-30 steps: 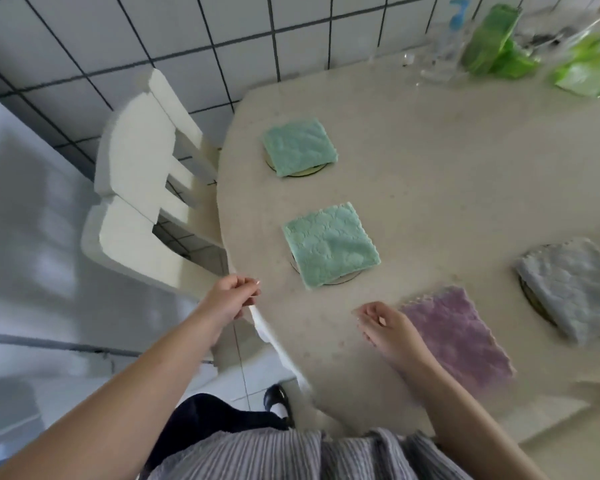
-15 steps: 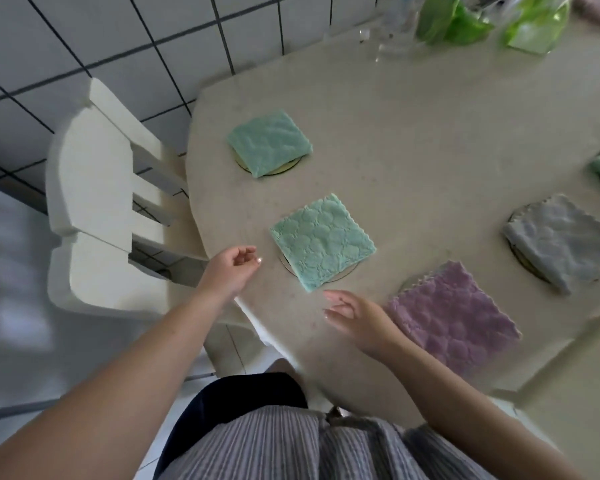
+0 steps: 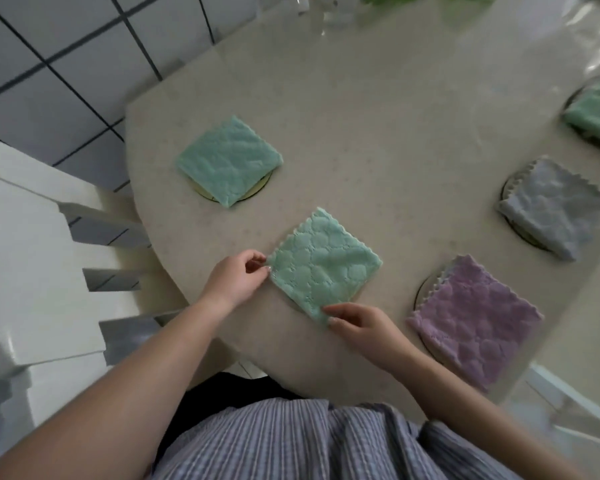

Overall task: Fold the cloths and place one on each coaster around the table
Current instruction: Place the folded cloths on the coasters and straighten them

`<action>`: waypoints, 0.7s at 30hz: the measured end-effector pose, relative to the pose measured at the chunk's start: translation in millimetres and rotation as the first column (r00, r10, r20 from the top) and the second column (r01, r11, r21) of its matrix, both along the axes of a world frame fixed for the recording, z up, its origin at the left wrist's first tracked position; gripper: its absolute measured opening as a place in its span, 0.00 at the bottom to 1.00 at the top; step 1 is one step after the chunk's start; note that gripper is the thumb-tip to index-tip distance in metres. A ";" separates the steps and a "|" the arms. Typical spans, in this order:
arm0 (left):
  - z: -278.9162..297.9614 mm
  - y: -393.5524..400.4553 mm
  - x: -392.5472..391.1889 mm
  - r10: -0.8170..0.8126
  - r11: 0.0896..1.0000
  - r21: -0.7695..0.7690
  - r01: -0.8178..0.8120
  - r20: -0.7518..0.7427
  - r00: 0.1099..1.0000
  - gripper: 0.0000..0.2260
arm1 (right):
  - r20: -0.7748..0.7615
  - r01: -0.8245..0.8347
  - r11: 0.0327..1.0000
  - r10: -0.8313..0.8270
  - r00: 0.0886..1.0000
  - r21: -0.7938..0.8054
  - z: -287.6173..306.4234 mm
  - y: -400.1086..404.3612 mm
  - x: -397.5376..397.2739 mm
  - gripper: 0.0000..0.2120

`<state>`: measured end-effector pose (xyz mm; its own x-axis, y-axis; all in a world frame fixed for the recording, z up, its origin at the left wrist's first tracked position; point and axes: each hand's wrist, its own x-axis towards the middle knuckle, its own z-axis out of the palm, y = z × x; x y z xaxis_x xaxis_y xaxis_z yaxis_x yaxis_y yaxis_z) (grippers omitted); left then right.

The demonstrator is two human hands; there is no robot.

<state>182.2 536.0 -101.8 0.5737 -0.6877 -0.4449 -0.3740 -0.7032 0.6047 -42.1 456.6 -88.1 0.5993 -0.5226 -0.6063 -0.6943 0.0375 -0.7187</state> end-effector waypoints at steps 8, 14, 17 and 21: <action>8.0 -14.1 24.6 -0.220 0.967 0.113 0.228 -0.082 0.972 0.04 | -0.103 -0.005 0.997 -0.003 0.995 -0.074 8.8 -3.5 6.2 0.08; 8.4 -22.5 75.0 0.216 0.973 -0.052 -0.226 -0.143 0.966 0.03 | -0.003 0.108 0.984 -0.110 0.994 -0.142 28.0 -31.9 35.7 0.09; 11.0 -34.5 114.1 0.475 0.858 -0.155 -0.490 -0.123 0.871 0.03 | 0.053 0.042 0.993 -0.036 0.998 -0.109 30.7 -47.0 81.3 0.07; 10.7 -53.3 151.1 0.580 0.762 -0.247 -0.598 -0.149 0.801 0.08 | 0.109 -0.068 0.995 0.075 0.991 -0.070 32.7 -55.1 147.8 0.14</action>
<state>333.3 482.8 -91.2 0.8840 -0.3189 -0.3417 0.1034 -0.5795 0.8084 105.7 401.5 -55.4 0.6988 -0.5125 -0.4990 -0.6086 -0.0594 -0.7912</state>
